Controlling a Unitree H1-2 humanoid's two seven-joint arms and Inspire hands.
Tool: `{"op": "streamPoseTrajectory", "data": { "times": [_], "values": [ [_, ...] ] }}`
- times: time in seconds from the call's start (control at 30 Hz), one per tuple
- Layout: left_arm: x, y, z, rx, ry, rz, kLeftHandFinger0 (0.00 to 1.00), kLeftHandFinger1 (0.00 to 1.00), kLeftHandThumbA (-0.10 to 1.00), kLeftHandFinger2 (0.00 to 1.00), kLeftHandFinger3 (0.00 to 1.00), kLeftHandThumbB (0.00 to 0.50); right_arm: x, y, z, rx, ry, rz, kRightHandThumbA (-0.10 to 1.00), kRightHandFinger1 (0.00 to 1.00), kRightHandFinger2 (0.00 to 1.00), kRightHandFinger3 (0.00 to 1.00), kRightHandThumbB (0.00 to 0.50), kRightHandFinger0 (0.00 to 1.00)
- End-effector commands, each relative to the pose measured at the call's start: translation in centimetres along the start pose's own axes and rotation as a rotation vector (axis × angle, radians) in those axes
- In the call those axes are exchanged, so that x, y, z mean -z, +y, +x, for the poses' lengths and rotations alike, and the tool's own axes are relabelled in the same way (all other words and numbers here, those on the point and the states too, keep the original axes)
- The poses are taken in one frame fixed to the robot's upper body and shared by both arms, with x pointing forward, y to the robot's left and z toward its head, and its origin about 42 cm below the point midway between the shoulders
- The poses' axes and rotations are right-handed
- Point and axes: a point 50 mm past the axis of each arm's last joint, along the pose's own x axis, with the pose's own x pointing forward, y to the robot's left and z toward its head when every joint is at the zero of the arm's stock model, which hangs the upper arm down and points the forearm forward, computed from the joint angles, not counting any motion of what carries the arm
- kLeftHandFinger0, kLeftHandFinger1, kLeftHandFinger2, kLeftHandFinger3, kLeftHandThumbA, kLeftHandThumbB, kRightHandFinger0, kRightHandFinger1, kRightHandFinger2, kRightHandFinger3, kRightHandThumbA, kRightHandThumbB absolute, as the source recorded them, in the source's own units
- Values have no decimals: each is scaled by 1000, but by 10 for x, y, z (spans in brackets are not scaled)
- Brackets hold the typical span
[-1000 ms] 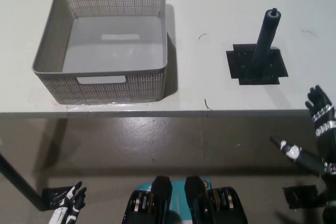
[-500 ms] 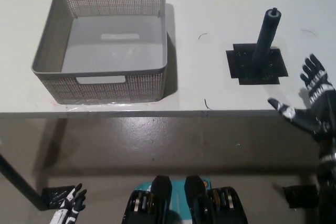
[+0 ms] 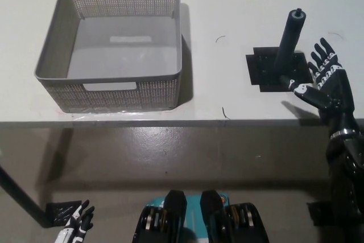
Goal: Use the right hand to pick up a electric screw driver and put it into a container on the left side
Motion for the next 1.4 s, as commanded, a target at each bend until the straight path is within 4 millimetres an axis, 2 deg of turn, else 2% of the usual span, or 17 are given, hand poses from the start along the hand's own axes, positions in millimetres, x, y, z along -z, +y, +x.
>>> {"op": "streamPoseTrajectory", "data": {
  "times": [0.0,0.13,0.2,0.53,0.57,0.67,0.93,1.0,1.03,1.07,1.1,1.13,1.17,1.2,1.23,1.3,1.37],
  "values": [
    [-4,3,-4,2,-45,11,1000,1000,899,1000,1000,294,-23,10,28,-20,-67,66,1000,1000,1000,1000,338,1000],
    [0,0,-9,-2,-33,-2,1000,1000,890,1000,1000,301,-20,14,37,-18,-47,68,1000,1000,1000,1000,364,1000],
    [3,1,-10,0,-32,-8,1000,1000,887,1000,1000,302,-19,16,43,-9,-32,75,1000,1000,1000,1000,333,1000],
    [6,-2,-18,5,-17,-6,1000,1000,890,1000,1000,315,-17,21,71,-11,8,-20,1000,1000,1000,1000,321,1000],
    [5,-2,-18,9,-17,-12,1000,1000,892,1000,1000,325,-20,24,79,-23,31,-58,1000,1000,1000,1000,368,1000],
    [3,-2,-19,9,-17,-27,1000,1000,889,1000,1000,322,-24,29,89,-37,45,-105,1000,1000,1000,1000,431,1000],
    [14,-5,-38,24,6,-42,1000,1000,888,1000,1000,310,-23,40,106,-30,133,-107,1000,1000,1000,1000,457,1000],
    [16,-6,-45,31,6,-50,1000,1000,888,1000,1000,323,-29,47,115,-1,180,-130,946,1000,1000,1000,470,1000],
    [16,-6,-45,32,10,-51,1000,1000,893,1000,1000,338,-38,52,122,43,178,-123,768,1000,1000,1000,474,1000],
    [17,-9,-49,33,17,-55,1000,1000,895,1000,1000,341,-43,55,126,91,171,-116,705,1000,1000,1000,485,1000],
    [17,-9,-50,32,19,-57,1000,1000,895,1000,1000,335,-46,57,128,150,169,-121,491,878,978,1000,497,889],
    [18,-10,-50,29,21,-61,1000,1000,891,1000,1000,316,-59,64,134,275,151,-131,133,233,333,508,308,291],
    [17,-9,-49,23,17,-60,1000,1000,889,1000,1000,306,-66,69,138,296,143,-169,-83,16,171,154,264,12],
    [15,-7,-47,18,10,-60,1000,1000,891,1000,1000,313,-72,76,141,293,131,-200,-100,0,118,100,187,0],
    [14,-6,-46,16,8,-60,1000,1000,891,1000,1000,314,-73,78,142,292,127,-207,-100,0,126,112,186,0],
    [13,-4,-44,16,2,-57,1000,1000,889,1000,1000,303,-72,86,140,288,113,-186,-100,3,420,378,167,0],
    [14,-3,-45,20,3,-62,1000,1000,878,1000,1000,318,-64,88,136,275,106,-162,-100,63,540,508,182,0]
  ]
}}
